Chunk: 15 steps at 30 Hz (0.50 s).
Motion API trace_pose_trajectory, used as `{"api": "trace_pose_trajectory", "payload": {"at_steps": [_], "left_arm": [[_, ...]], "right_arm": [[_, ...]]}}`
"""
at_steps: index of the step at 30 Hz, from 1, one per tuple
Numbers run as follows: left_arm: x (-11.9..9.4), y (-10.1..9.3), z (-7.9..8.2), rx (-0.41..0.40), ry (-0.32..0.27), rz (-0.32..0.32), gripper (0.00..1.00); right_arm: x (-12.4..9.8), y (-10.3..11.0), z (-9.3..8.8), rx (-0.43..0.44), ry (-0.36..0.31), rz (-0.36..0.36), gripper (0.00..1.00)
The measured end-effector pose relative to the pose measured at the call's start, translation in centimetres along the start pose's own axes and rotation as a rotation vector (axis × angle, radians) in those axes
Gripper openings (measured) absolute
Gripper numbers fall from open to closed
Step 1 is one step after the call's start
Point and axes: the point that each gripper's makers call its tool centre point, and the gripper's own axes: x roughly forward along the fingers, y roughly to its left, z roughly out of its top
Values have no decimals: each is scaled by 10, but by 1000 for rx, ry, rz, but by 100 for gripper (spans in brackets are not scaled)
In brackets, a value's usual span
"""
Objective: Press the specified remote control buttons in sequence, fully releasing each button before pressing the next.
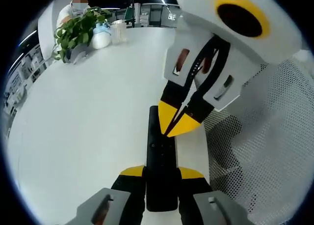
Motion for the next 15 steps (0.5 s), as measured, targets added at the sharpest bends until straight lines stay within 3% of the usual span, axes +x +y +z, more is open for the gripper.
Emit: {"api": "trace_pose_trajectory", "payload": {"at_steps": [9, 15], "left_arm": [[0, 0, 0, -13, -15, -5, 24], [0, 0, 0, -6, -8, -8, 24]], "right_arm": [[0, 1, 0, 2, 14, -11, 0], [2, -1, -1, 88, 69, 111, 0]]}}
